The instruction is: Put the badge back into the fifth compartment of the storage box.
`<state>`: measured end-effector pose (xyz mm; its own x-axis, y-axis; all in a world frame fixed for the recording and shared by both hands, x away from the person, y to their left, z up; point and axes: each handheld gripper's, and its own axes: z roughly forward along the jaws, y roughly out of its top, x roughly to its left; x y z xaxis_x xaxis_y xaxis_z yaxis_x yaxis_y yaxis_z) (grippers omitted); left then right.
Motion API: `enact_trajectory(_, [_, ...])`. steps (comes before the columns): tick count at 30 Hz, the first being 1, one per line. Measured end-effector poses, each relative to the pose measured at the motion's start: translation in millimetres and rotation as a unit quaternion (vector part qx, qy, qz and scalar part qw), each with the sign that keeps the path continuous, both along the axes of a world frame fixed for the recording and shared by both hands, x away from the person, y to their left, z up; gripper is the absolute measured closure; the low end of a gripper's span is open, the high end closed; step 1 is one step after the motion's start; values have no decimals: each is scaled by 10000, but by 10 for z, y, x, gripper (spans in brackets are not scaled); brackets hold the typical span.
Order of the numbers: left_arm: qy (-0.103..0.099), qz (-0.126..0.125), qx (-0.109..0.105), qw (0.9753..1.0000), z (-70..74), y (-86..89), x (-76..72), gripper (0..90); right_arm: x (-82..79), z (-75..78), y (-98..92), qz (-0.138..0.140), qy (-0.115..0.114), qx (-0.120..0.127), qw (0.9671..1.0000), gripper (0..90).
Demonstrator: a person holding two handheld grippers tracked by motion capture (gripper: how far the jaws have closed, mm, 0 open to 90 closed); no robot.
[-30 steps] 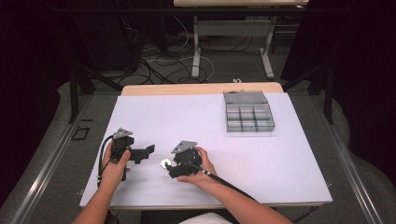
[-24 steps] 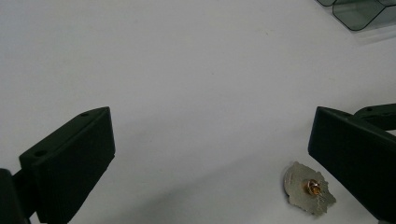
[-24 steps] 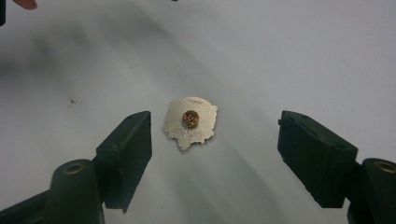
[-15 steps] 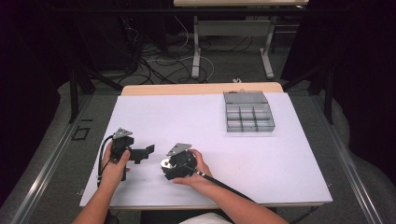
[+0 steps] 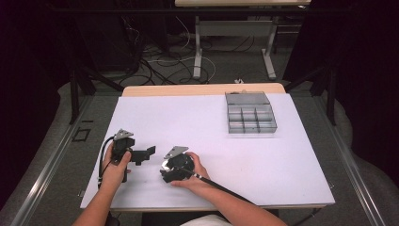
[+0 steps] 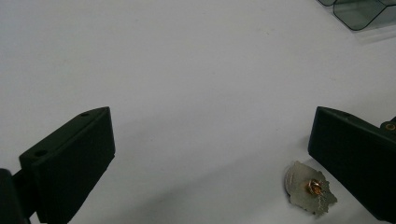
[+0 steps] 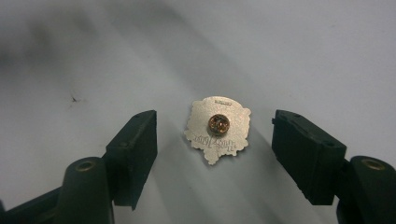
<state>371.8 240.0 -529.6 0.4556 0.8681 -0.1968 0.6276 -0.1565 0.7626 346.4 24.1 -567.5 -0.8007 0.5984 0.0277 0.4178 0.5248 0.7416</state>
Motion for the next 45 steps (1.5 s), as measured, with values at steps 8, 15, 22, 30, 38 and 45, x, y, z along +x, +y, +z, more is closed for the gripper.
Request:
enact_trajectory(8, [14, -18, 3, 10000, -3, 3, 4, 9, 13, -22, 45, -95, -28, 51, 9999, 341])
enact_trajectory(15, [23, -37, 29, 10000, -3, 6, 7, 9, 37, -26, 58, -50, -128, 16, 9999, 373])
enact_trajectory(22, [22, -42, 28, 10000, -4, 1, 7, 9, 42, -29, 57, -11, -157, 6, 9999, 406])
enact_trajectory(30, [25, -41, 23, 10000, -5, 2, 8, 9, 39, -26, 55, -16, -168, 6, 9999, 465])
enact_trajectory(38, [27, -38, 21, 10000, -6, 1, 8, 9, 32, -29, 51, 8, -196, 15, 9998, 518])
enact_trajectory(45, [39, -37, 32, 10000, -8, 0, 8, 9, 22, -30, 48, -49, -206, 39, 9998, 566])
